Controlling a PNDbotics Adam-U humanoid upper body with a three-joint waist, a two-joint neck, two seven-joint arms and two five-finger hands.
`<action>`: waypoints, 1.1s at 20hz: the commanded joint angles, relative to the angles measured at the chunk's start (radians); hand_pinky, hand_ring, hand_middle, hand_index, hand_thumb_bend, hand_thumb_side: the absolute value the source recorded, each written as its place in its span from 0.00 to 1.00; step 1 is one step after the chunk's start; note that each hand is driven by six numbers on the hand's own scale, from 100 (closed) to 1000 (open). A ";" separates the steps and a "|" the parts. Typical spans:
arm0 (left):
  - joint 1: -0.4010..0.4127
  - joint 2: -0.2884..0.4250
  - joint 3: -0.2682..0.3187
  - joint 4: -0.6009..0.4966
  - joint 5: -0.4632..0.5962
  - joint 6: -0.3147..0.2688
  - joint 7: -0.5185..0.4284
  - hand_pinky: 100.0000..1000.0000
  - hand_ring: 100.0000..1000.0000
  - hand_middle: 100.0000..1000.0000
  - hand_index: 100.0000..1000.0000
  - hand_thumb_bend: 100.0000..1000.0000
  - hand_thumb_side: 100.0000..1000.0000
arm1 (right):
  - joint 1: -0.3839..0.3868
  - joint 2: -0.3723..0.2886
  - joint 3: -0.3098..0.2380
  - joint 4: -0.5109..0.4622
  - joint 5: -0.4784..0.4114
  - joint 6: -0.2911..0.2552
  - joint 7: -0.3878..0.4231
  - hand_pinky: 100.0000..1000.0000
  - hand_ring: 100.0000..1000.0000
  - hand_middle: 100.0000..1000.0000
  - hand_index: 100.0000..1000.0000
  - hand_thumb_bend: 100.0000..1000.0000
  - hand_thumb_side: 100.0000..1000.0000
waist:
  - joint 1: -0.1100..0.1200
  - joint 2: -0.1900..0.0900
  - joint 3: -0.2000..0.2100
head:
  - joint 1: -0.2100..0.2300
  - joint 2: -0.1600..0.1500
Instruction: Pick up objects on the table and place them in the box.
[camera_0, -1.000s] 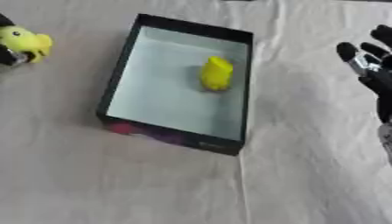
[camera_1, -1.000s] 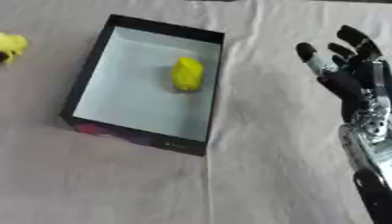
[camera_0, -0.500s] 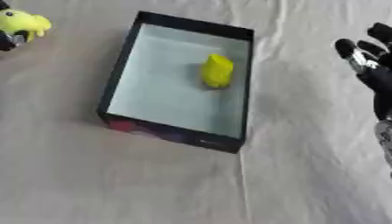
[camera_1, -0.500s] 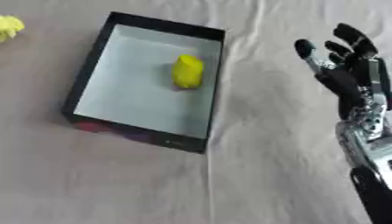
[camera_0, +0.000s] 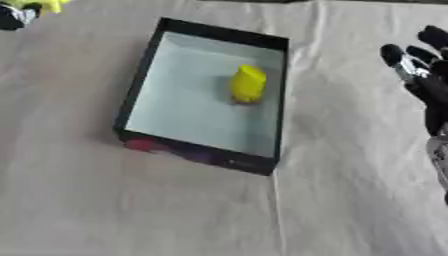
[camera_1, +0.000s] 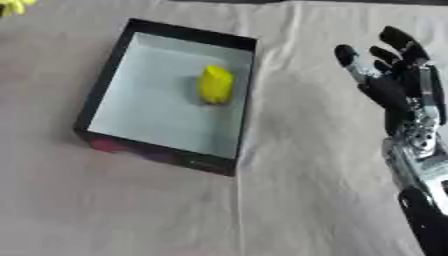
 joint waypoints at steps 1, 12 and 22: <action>-0.049 -0.006 -0.030 -0.098 0.024 -0.013 -0.028 0.70 0.57 0.56 0.45 0.19 0.00 | -0.008 -0.025 -0.015 -0.009 -0.003 -0.002 -0.005 0.92 0.82 0.83 0.82 0.70 0.20 | 0.001 -0.033 0.001 | -0.002 0.006; -0.154 -0.168 -0.165 -0.321 0.120 -0.033 -0.147 0.70 0.56 0.56 0.46 0.21 0.00 | -0.020 -0.028 -0.036 0.014 -0.012 -0.007 -0.054 0.92 0.83 0.84 0.83 0.69 0.24 | 0.003 -0.068 0.018 | -0.007 0.008; -0.110 -0.318 -0.219 -0.229 0.006 -0.039 -0.186 0.69 0.56 0.55 0.47 0.24 0.00 | -0.023 -0.029 -0.071 0.010 -0.018 -0.023 -0.103 0.92 0.83 0.84 0.83 0.68 0.27 | 0.000 -0.073 0.022 | 0.005 0.008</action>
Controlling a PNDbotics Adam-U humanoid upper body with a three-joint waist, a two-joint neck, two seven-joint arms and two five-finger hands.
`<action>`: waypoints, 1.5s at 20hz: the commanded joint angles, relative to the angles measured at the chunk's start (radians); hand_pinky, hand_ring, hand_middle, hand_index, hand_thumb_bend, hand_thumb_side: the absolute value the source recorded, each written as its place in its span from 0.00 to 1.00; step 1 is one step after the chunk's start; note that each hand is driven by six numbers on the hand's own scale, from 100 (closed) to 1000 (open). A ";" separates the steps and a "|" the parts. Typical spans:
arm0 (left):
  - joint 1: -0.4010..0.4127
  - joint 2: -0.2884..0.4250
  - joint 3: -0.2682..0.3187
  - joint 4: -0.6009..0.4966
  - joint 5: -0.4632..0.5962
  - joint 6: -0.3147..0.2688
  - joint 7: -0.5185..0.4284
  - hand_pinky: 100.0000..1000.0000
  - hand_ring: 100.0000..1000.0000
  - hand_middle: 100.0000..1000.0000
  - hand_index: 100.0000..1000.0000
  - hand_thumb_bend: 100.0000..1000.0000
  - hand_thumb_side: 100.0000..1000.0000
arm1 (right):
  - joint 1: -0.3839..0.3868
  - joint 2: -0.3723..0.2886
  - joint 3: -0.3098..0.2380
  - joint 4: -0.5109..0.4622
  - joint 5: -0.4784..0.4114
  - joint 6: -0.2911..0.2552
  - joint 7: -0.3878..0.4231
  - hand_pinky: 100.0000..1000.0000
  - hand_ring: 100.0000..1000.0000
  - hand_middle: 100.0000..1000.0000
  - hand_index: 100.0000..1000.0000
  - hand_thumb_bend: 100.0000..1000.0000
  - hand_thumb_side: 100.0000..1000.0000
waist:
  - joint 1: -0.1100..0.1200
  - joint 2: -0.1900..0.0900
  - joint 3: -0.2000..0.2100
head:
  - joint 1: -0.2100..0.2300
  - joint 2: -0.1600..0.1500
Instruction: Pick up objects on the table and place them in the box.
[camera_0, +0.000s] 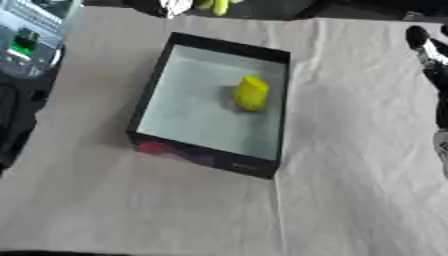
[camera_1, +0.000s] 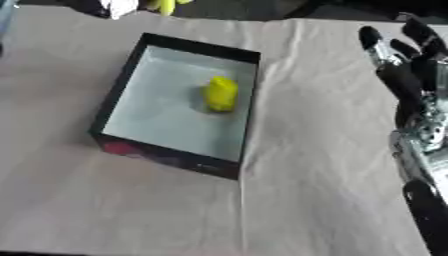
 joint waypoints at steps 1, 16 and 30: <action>-0.002 -0.035 -0.010 0.048 -0.052 -0.012 0.000 0.69 0.56 0.55 0.47 0.24 0.00 | -0.014 -0.029 -0.017 -0.010 -0.005 -0.004 -0.011 0.92 0.83 0.84 0.83 0.68 0.27 | -0.001 -0.019 -0.004 | 0.005 0.003; 0.084 -0.125 -0.057 0.180 -0.150 -0.068 0.004 0.73 0.61 0.59 0.59 0.37 0.00 | -0.016 -0.022 -0.022 -0.008 -0.006 -0.009 -0.017 0.92 0.83 0.84 0.82 0.67 0.27 | 0.001 -0.014 0.000 | -0.033 -0.001; 0.094 -0.128 -0.046 0.207 -0.209 -0.100 -0.029 0.91 0.77 0.77 0.91 0.98 0.47 | -0.015 -0.023 -0.020 -0.008 -0.008 -0.008 -0.015 0.92 0.83 0.83 0.82 0.67 0.28 | 0.003 -0.020 -0.005 | -0.060 0.003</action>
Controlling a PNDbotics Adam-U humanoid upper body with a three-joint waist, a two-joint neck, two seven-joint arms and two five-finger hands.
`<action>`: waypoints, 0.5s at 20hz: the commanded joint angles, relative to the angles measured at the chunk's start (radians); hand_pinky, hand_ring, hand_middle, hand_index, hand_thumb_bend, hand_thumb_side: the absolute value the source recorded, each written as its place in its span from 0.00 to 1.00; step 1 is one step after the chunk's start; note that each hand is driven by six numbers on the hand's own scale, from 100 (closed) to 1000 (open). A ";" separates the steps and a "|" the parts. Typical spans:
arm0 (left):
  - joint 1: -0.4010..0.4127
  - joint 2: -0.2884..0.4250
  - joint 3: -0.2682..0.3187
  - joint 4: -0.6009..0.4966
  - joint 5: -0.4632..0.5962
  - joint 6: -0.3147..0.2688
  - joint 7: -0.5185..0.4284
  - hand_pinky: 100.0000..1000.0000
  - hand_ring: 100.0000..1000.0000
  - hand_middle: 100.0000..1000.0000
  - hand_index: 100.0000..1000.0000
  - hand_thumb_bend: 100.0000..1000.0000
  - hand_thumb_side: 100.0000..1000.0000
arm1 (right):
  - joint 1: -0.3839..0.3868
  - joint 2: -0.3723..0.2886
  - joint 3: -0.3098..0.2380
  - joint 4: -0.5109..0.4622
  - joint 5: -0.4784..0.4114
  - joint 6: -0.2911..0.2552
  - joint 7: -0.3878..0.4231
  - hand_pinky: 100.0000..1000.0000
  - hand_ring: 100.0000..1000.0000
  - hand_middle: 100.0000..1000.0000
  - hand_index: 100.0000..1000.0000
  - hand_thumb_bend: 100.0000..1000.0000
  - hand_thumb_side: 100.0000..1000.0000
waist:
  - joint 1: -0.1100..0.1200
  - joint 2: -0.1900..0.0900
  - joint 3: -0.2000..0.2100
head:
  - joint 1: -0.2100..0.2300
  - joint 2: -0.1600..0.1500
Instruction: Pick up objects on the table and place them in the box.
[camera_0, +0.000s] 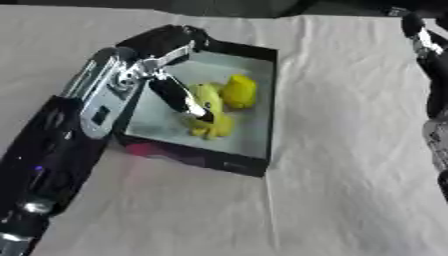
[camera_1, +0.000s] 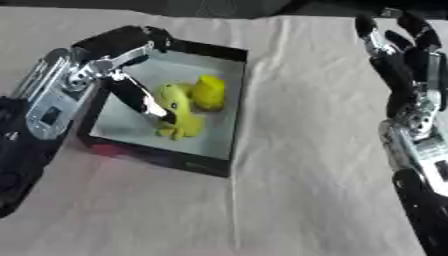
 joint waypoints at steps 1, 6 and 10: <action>-0.014 0.007 0.015 -0.018 -0.006 -0.003 0.001 0.91 0.77 0.77 0.91 0.98 0.46 | -0.011 -0.023 -0.010 -0.011 -0.002 0.000 0.002 0.92 0.83 0.83 0.82 0.67 0.28 | 0.002 -0.022 -0.002 | -0.006 0.000; -0.005 0.015 0.038 -0.054 0.015 0.015 0.017 0.90 0.75 0.75 0.89 0.81 0.39 | -0.011 -0.023 -0.010 -0.012 -0.003 -0.001 0.002 0.92 0.83 0.83 0.82 0.67 0.29 | 0.003 -0.028 0.000 | -0.009 0.000; 0.026 0.070 0.114 -0.202 0.169 0.110 0.136 0.88 0.69 0.71 0.85 0.67 0.39 | -0.005 -0.026 -0.013 -0.024 -0.002 -0.005 0.000 0.92 0.82 0.83 0.82 0.67 0.30 | 0.007 -0.039 0.004 | -0.029 0.000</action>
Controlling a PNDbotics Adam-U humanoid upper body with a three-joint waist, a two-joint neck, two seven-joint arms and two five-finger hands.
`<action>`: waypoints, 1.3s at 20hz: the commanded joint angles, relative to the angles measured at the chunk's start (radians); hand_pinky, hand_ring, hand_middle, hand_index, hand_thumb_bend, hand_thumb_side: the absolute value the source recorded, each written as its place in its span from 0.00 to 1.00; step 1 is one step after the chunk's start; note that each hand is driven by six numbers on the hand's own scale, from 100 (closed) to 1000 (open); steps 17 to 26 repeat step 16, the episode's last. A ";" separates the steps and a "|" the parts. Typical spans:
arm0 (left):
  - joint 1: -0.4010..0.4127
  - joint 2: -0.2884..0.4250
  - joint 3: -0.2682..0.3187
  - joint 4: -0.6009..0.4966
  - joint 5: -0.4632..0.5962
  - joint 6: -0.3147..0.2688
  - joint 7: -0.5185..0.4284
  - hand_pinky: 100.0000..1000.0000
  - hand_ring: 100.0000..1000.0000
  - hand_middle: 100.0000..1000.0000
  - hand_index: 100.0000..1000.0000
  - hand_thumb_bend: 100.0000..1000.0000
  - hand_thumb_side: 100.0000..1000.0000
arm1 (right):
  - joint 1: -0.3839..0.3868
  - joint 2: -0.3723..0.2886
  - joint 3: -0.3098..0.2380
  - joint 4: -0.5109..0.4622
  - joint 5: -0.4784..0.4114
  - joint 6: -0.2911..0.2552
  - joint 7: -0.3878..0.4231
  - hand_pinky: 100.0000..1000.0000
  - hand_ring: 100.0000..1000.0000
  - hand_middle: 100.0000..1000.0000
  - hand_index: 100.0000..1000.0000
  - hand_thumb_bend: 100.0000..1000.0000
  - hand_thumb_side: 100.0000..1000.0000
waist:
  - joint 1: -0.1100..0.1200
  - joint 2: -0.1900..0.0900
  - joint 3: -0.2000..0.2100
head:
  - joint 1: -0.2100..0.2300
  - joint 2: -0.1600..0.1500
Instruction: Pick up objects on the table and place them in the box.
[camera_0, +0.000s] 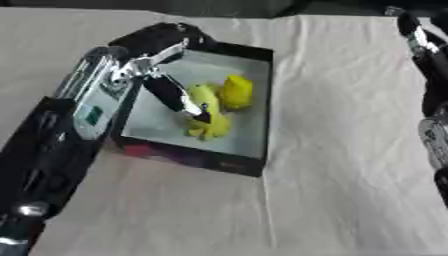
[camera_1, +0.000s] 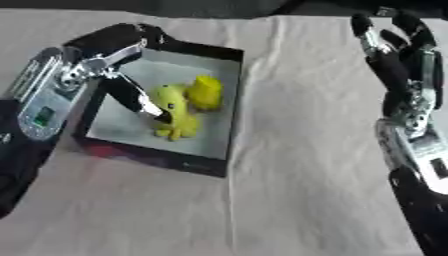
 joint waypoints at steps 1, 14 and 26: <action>0.010 0.073 0.079 -0.143 0.150 0.083 0.112 0.86 0.67 0.70 0.84 0.65 0.38 | -0.005 -0.027 -0.015 -0.027 0.000 -0.004 -0.002 0.92 0.82 0.83 0.82 0.67 0.31 | 0.001 -0.029 0.004 | -0.022 0.000; 0.352 0.355 0.395 -0.415 0.831 0.194 0.640 0.78 0.62 0.70 0.81 0.52 0.40 | 0.001 -0.025 -0.011 -0.067 0.009 0.005 0.001 0.92 0.83 0.84 0.82 0.66 0.33 | 0.003 -0.061 0.019 | -0.093 0.000; 0.403 0.363 0.435 -0.407 0.884 0.164 0.686 0.78 0.61 0.70 0.81 0.52 0.41 | 0.002 -0.024 -0.012 -0.073 0.013 0.007 0.001 0.92 0.83 0.84 0.82 0.66 0.32 | 0.001 -0.062 0.017 | -0.105 0.000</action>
